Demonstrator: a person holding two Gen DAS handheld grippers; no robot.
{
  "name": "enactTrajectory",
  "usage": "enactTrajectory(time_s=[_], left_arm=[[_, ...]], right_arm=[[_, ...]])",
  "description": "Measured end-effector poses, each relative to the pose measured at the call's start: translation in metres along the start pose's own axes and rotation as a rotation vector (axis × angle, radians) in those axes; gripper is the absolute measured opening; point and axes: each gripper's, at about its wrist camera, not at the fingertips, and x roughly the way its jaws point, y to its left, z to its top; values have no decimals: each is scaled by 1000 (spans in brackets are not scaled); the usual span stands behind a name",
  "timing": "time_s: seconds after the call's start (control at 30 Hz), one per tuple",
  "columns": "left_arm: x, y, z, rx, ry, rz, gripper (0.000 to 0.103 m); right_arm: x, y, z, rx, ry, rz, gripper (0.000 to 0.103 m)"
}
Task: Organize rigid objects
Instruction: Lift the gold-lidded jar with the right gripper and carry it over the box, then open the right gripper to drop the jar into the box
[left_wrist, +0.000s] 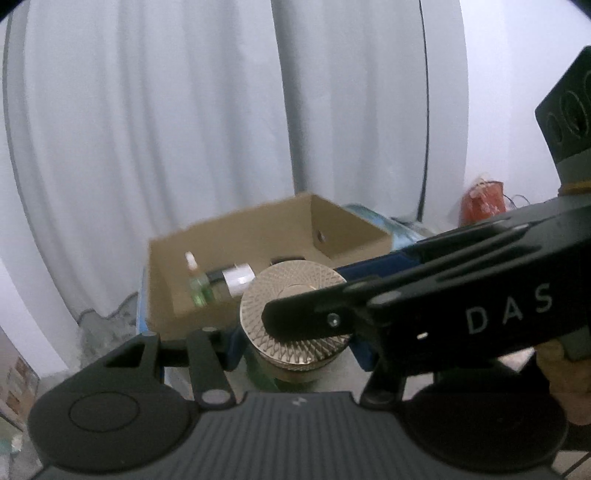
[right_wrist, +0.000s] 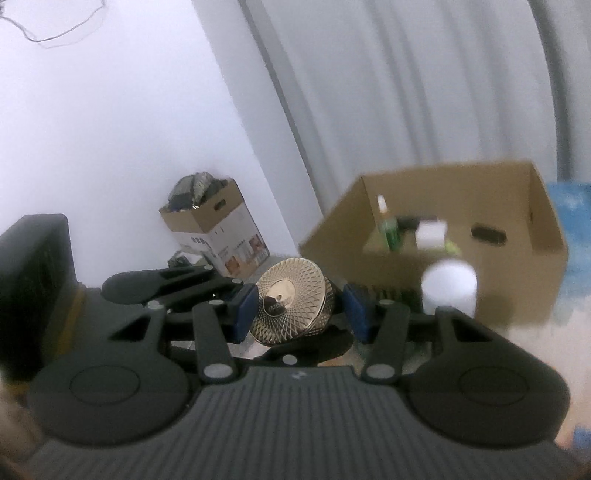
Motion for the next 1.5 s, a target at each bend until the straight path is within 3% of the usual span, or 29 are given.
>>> enactTrajectory(time_s=[0.33, 0.6, 0.8, 1.1, 1.37, 1.5], left_arm=[[35, 37, 56, 18, 6, 41, 57], [112, 82, 78, -20, 168, 14, 57], [166, 100, 69, -31, 327, -28, 57], [215, 104, 60, 24, 530, -85, 57], [246, 104, 62, 60, 661, -128, 58], [247, 102, 66, 92, 662, -126, 62]], right_arm=[[36, -15, 80, -39, 25, 27, 50], [119, -73, 131, 80, 204, 67, 50], [185, -123, 130, 227, 369, 92, 50], [237, -173, 104, 407, 510, 126, 50], [261, -199, 89, 503, 591, 151, 53], [269, -203, 81, 544, 641, 141, 54]])
